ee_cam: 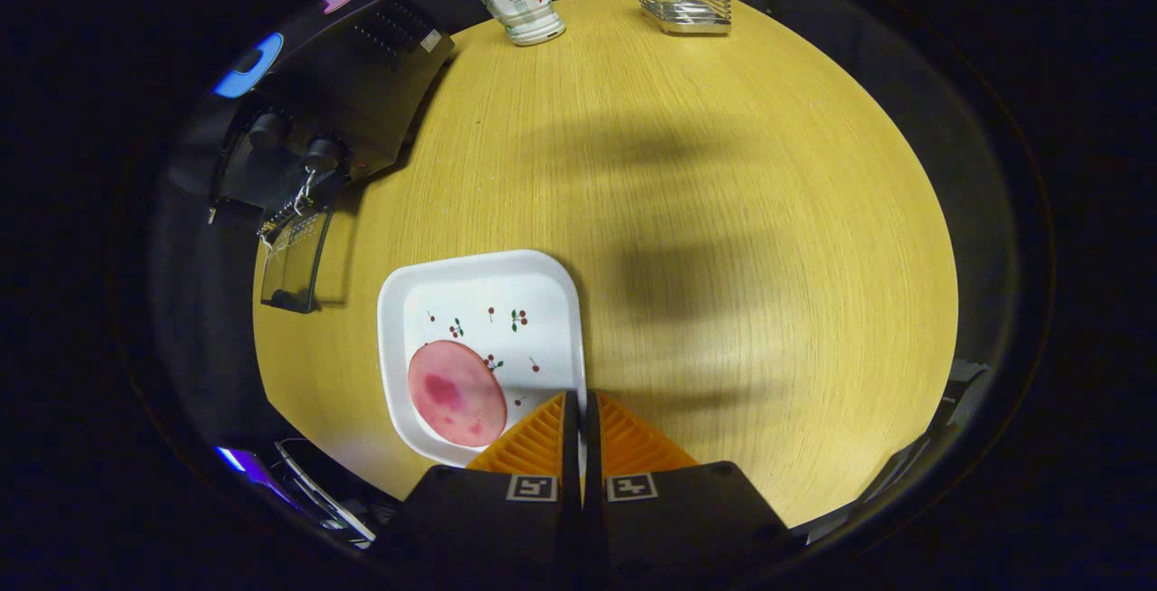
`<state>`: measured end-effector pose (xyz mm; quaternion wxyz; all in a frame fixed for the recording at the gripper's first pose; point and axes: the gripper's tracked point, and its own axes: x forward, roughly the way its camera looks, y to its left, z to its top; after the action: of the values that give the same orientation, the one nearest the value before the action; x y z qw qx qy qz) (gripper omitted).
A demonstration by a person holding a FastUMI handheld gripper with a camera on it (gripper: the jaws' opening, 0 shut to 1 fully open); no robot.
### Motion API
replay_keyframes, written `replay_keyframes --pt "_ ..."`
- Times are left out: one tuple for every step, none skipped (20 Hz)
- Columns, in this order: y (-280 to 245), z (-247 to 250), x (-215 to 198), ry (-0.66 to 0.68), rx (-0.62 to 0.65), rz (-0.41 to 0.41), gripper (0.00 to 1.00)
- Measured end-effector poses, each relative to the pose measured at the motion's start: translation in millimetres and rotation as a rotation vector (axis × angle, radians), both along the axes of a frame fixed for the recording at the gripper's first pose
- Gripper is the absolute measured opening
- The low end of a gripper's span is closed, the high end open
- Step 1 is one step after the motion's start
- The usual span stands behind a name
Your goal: Open the toaster oven, put the food inside, and close the toaster oven door.
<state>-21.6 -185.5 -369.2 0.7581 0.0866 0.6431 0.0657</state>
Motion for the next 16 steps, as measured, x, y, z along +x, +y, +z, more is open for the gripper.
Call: replay_keyframes --pt "-0.4 0.2 1.6 0.001 0.012 -0.011 0.05" --pt "-0.5 0.5 1.9 0.001 0.026 -0.027 0.05" --pt "-0.5 1.0 0.4 0.002 0.043 -0.05 0.05" --pt "1.0 1.3 -4.1 0.014 0.07 -0.083 0.05" --pt "4.5 1.1 -9.6 0.029 0.107 -0.117 0.05" --pt "7.5 2.2 -15.1 0.042 0.147 -0.157 0.05" --pt "10.9 4.5 -20.0 0.052 0.187 -0.202 0.05" --pt "15.0 3.3 -22.5 0.065 0.224 -0.243 0.05" --pt "20.5 3.9 -27.1 0.071 0.26 -0.281 0.05" --pt "24.2 6.5 -30.3 0.071 0.287 -0.312 0.05" --pt "25.6 11.0 -34.2 0.066 0.304 -0.334 0.05" --pt "25.6 14.9 -36.7 0.052 0.314 -0.349 0.05" --pt "25.2 18.6 -40.0 0.037 0.319 -0.36 0.05" --pt "25.2 23.3 -43.4 0.023 0.32 -0.372 0.05" --pt "26.4 28.0 -45.8 0.007 0.323 -0.388 0.05" --pt "28.2 33.8 -49.3 -0.01 0.334 -0.412 0.05"
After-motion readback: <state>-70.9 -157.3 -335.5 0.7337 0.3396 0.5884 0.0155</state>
